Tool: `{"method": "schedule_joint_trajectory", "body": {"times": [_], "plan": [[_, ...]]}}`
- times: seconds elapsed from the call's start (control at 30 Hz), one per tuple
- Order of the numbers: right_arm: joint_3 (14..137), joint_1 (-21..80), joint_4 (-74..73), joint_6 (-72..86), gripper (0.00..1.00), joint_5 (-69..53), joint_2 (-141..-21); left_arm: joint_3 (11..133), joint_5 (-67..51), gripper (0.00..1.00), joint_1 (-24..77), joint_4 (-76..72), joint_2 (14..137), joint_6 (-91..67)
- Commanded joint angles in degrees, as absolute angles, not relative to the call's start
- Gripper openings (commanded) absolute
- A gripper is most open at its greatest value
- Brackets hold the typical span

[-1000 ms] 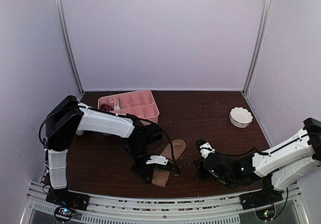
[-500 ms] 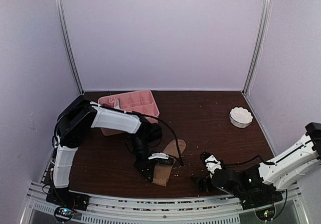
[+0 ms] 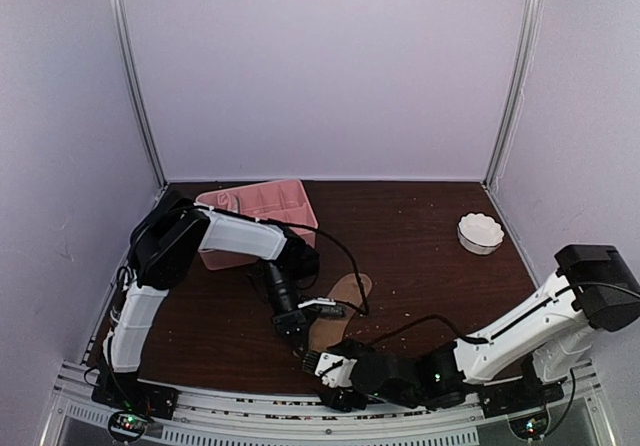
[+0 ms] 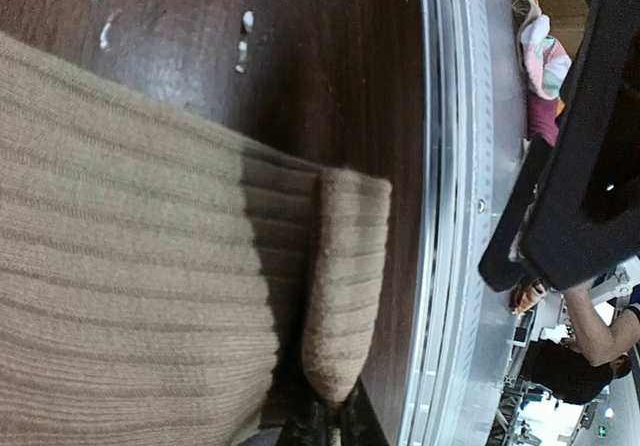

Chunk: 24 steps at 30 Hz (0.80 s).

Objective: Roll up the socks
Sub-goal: Roll the sock at the center of the board.

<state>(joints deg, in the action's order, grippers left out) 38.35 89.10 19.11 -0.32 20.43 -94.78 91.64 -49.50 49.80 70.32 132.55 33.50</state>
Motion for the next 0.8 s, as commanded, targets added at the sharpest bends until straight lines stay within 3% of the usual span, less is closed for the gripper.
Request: {"method": "schedule_joint_trajectory", "body": {"times": [0.0, 0.2, 0.33, 0.57, 0.63, 0.77], "plan": [[41.8, 86.54, 17.11, -8.42, 0.76, 16.66, -98.77, 92.6, -50.99, 0.0, 49.49, 71.94, 133.22, 33.34], [44.48, 83.11, 15.15, -11.35, 0.59, 15.89, -101.92, 93.13, -50.82, 0.0, 49.48, 71.89, 133.49, 33.16], [45.55, 82.06, 13.23, -11.35, 0.34, 14.54, -103.7, 93.25, -50.71, 0.0, 49.48, 71.95, 133.29, 33.15], [45.07, 82.11, 11.41, -8.93, 0.13, 14.56, -105.12, 93.9, -49.89, 0.06, 49.51, 71.83, 133.52, 32.81], [44.72, 82.07, 11.34, -7.35, 0.09, 14.25, -105.39, 93.97, -49.77, 0.14, 49.48, 71.83, 133.39, 33.11], [44.17, 80.98, 10.74, -1.26, 0.06, 12.91, -105.73, 92.13, -49.19, 0.4, 49.02, 70.16, 130.22, 34.06]]}}
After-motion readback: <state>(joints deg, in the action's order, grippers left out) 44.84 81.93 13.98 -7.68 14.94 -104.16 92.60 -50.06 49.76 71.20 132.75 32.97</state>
